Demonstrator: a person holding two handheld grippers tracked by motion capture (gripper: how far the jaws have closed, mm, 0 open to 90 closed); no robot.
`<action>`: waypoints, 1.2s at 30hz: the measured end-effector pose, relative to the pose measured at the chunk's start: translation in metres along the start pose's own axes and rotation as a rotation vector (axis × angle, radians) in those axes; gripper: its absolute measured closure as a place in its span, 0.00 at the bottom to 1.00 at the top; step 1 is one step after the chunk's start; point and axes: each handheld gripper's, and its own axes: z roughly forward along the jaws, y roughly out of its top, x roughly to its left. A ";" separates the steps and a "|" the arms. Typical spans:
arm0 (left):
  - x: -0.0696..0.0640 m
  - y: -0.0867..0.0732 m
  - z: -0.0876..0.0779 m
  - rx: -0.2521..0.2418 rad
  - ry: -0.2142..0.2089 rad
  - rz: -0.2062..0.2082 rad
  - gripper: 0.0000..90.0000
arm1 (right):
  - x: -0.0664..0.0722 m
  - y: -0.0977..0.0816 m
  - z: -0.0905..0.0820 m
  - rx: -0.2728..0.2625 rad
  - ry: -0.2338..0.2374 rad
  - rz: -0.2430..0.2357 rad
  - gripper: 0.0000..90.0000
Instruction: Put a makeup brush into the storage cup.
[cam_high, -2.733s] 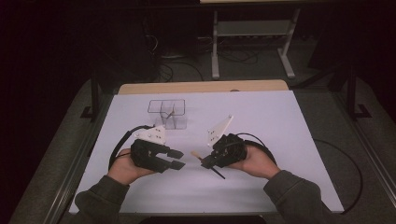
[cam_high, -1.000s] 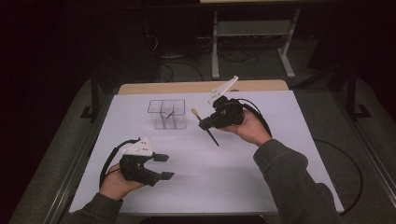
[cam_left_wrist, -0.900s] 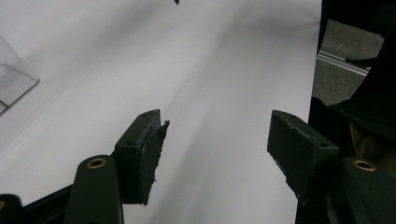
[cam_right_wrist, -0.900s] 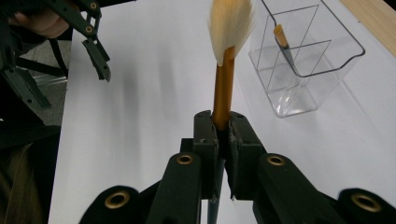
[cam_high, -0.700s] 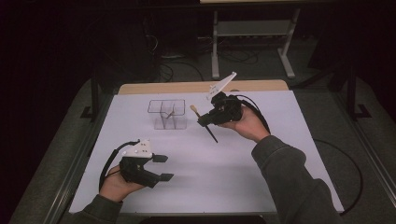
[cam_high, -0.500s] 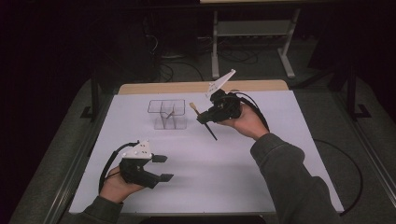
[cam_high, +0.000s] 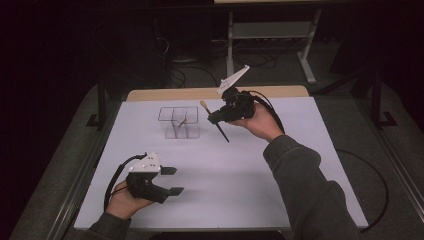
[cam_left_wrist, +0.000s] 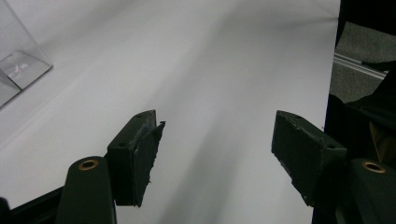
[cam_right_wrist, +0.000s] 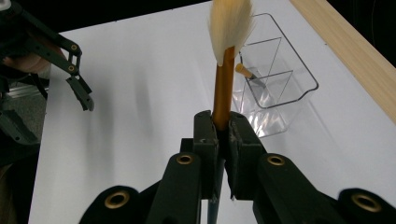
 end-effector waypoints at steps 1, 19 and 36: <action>-0.001 -0.001 0.000 -0.004 -0.002 -0.023 0.34 | -0.001 0.001 0.001 0.003 -0.007 -0.004 0.92; 0.000 -0.004 -0.003 -0.022 0.012 -0.035 0.29 | -0.016 0.024 0.015 -0.002 -0.017 -0.002 0.92; -0.001 -0.006 -0.008 -0.029 0.019 -0.032 0.26 | -0.025 0.043 0.032 0.006 -0.019 -0.007 0.92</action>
